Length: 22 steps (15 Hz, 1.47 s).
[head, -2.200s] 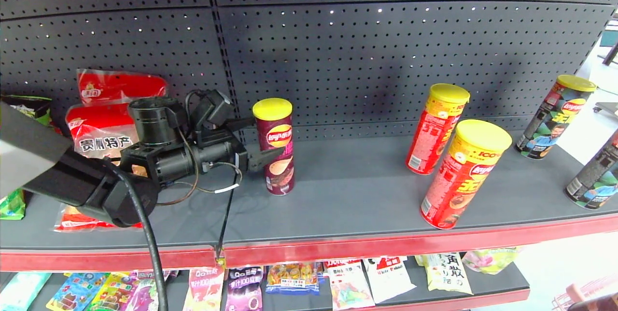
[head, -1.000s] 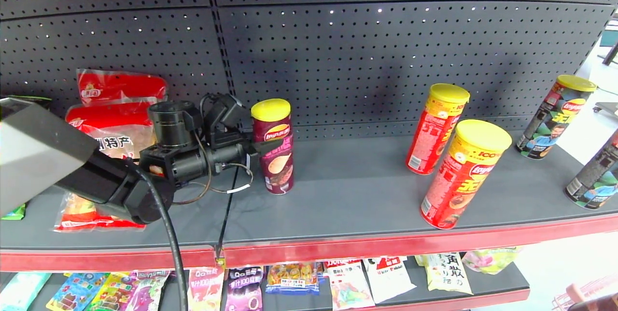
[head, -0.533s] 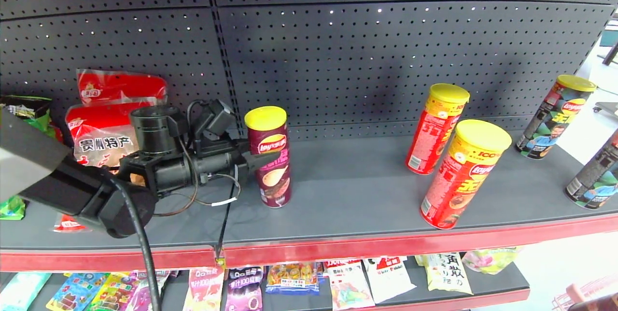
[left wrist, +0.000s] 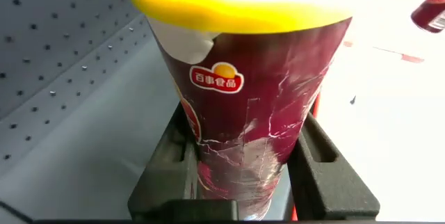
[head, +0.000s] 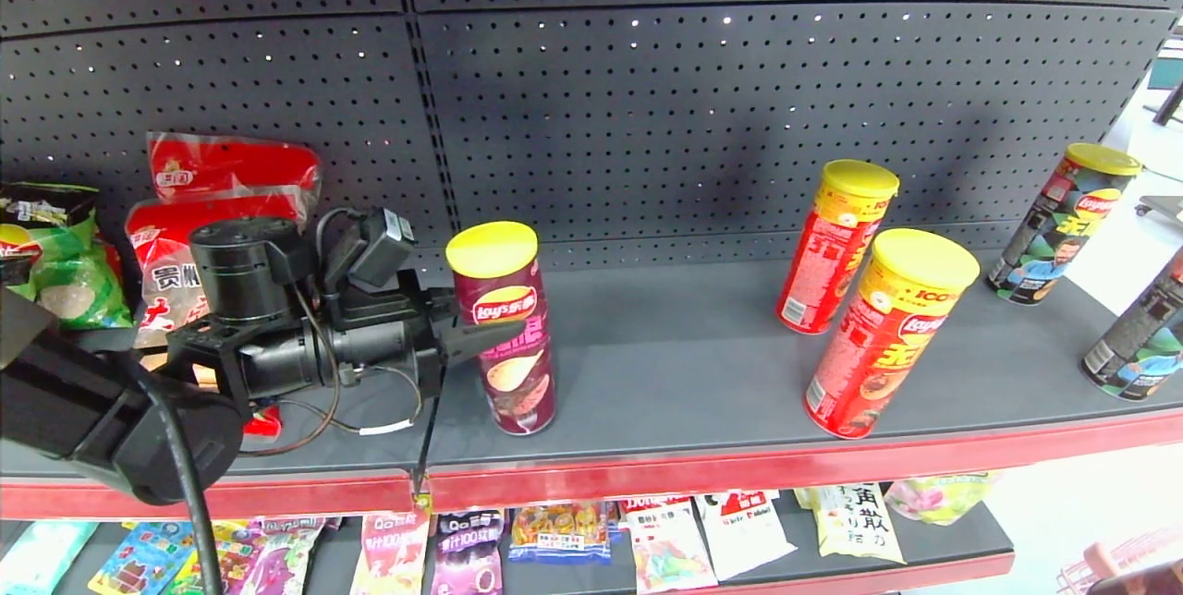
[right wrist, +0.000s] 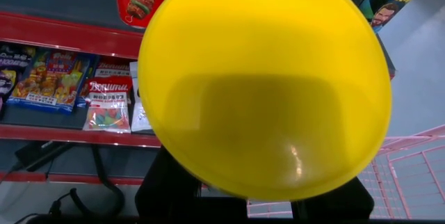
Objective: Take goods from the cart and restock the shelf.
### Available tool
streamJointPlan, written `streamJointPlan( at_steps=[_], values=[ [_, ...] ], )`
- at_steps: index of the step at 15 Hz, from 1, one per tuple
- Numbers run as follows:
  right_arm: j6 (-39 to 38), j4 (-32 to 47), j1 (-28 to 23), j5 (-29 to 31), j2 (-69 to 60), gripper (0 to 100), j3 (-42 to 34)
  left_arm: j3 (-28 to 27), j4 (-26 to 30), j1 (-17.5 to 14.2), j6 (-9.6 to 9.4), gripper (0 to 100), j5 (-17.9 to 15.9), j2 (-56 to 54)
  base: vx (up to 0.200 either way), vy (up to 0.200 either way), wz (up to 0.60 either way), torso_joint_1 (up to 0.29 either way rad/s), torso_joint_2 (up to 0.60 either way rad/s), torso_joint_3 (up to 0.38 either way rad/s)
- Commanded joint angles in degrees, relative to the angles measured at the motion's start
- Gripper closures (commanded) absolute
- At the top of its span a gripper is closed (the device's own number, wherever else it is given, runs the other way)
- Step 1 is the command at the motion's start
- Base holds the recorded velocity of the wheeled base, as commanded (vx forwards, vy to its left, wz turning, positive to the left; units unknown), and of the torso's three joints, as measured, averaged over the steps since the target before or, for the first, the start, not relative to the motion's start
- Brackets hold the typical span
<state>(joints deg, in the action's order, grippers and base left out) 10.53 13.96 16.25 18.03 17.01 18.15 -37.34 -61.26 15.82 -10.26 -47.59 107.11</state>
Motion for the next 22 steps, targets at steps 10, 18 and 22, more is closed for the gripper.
streamJointPlan(
  at_steps=[10, 18, 22],
  values=[
    [0.01, 0.02, 0.01, -0.01, 0.48, 100, -0.05, 0.87, -5.45, 2.46, -0.63, 100, -0.04, 3.55, 0.000, 0.000, 0.00, 0.000, 0.00, 0.000],
    [0.01, 0.02, 0.01, -0.01, 0.48, 100, -0.22, 3.94, -5.54, 3.34, -0.63, 100, -0.04, 2.41, 0.000, 0.000, 0.00, 0.000, 0.00, 0.000],
    [0.01, 0.02, 0.01, 0.08, 0.48, 100, -0.22, 5.87, -5.36, 3.34, -0.46, 100, 0.22, 1.70, 0.000, 0.000, 0.00, 0.000, 0.00, 0.000]
  ],
)
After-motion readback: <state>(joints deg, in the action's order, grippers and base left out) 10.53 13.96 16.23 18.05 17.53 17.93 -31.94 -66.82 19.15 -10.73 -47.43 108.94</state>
